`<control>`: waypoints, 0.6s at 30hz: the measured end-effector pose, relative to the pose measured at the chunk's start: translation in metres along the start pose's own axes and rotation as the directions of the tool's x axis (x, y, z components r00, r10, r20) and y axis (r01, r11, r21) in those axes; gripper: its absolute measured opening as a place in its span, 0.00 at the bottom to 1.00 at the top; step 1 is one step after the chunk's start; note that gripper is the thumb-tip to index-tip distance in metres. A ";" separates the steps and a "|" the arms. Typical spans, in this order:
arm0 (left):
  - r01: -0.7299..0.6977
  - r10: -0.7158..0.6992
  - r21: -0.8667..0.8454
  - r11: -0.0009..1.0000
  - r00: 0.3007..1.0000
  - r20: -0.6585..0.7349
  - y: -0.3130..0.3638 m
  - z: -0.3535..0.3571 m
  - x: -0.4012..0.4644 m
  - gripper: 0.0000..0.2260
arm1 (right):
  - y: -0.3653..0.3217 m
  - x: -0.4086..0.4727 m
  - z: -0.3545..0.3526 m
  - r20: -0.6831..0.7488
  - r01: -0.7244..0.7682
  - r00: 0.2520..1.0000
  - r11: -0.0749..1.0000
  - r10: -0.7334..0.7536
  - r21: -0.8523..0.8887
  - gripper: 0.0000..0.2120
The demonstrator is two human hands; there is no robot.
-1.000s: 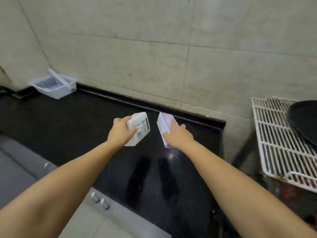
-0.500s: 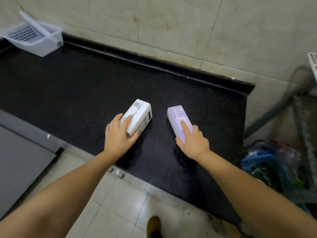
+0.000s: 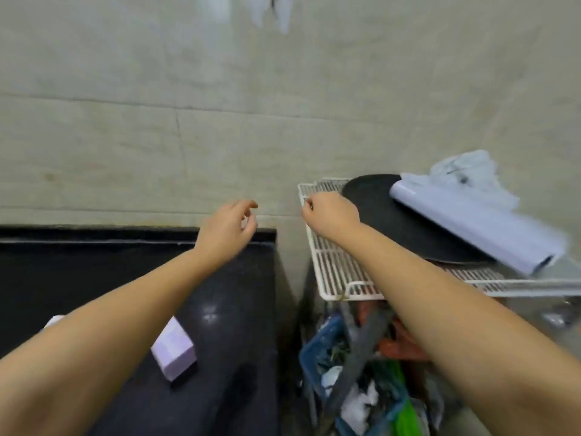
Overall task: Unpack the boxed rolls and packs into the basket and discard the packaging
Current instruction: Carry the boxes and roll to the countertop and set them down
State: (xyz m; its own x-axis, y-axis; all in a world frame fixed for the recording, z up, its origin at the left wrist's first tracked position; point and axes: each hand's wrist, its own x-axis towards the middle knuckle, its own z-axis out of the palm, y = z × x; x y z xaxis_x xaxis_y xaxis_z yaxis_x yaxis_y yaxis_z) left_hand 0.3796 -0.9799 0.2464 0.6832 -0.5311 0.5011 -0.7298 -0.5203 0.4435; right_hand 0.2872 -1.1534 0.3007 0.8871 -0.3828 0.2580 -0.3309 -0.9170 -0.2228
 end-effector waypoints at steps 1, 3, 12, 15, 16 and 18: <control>-0.041 0.042 -0.049 0.998 0.999 0.015 0.028 0.013 0.016 0.12 | 0.025 0.001 -0.019 -0.029 -0.019 0.999 1.000 0.019 -0.004 0.16; -0.126 0.131 -0.126 0.984 0.991 0.037 0.092 0.042 0.047 0.12 | 0.085 0.003 -0.054 -0.112 -0.081 0.991 0.996 0.075 -0.047 0.15; -0.144 0.060 0.120 0.982 0.849 0.526 0.236 0.165 0.082 0.14 | 0.247 -0.032 -0.054 0.121 -0.110 0.970 0.829 0.209 -0.548 0.42; -0.141 0.034 0.175 0.974 0.862 0.505 0.227 0.186 0.073 0.17 | 0.267 -0.026 -0.056 0.088 -0.186 0.954 0.797 0.286 -0.575 0.44; -0.141 0.038 0.177 0.974 0.874 0.485 0.224 0.189 0.072 0.18 | 0.272 -0.022 -0.059 0.078 -0.229 0.944 0.808 0.320 -0.543 0.44; -0.135 0.037 0.175 0.975 0.881 0.472 0.221 0.191 0.073 0.19 | 0.283 -0.015 -0.065 0.105 -0.322 0.910 0.844 0.401 -0.429 0.44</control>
State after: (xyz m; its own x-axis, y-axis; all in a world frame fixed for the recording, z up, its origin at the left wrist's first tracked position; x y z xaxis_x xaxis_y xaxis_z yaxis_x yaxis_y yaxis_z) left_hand 0.2730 -1.2607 0.2389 0.5867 -0.8026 0.1076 -0.7995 -0.5529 0.2349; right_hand 0.1591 -1.4143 0.2953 0.7086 -0.7040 0.0473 -0.7031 -0.6987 0.1322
